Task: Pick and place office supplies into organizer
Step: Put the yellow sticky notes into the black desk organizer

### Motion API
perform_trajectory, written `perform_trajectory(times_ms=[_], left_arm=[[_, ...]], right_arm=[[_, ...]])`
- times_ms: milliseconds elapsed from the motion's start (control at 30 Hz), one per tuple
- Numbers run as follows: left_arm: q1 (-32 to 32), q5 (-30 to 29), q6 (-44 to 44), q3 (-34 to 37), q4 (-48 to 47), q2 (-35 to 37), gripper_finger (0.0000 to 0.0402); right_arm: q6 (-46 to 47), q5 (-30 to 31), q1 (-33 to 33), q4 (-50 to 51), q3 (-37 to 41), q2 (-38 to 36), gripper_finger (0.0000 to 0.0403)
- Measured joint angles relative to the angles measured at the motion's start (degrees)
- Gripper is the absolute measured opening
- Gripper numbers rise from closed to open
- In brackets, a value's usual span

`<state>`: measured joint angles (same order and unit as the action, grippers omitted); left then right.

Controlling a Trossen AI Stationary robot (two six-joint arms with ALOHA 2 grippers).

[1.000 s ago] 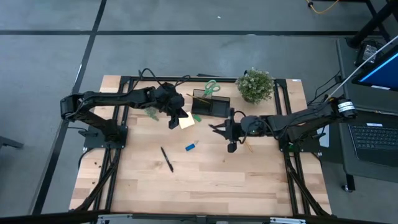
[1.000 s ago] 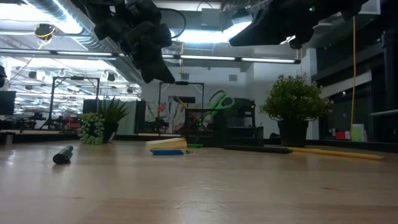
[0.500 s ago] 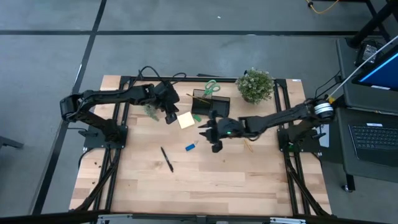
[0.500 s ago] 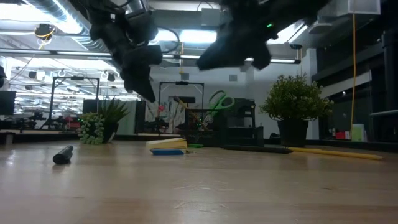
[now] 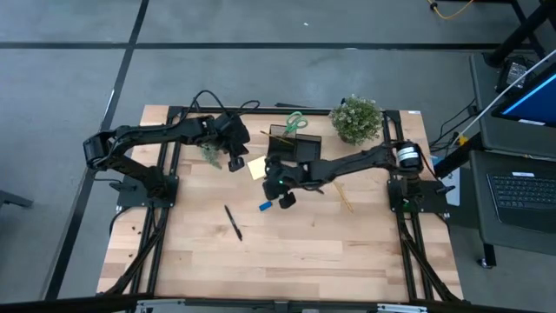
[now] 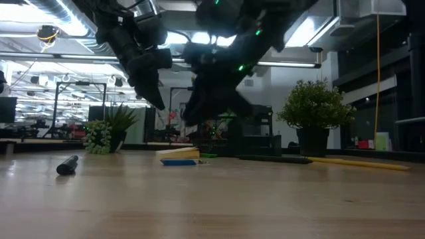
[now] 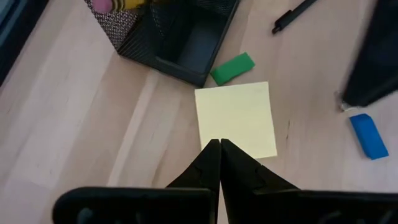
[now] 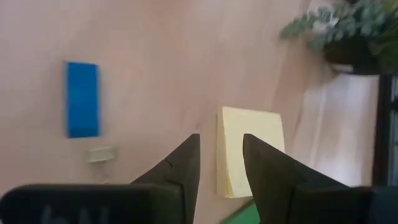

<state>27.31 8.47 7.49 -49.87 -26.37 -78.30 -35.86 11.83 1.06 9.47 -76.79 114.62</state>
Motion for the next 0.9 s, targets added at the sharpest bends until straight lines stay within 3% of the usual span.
perform_trajectory(times_ms=[333, 900], left_arm=[[0.0, 0.1, 1.9, 0.0, 0.6, 0.0, 0.0002], [0.0, 0.2, 2.8, 0.0, 1.3, 0.0, 0.0002]], right_arm=[[-0.3, -4.5, -4.1, -1.5, -1.7, 5.3, 0.0122], [-0.2, 0.1, -6.0, -5.1, -1.6, 9.4, 0.0122]])
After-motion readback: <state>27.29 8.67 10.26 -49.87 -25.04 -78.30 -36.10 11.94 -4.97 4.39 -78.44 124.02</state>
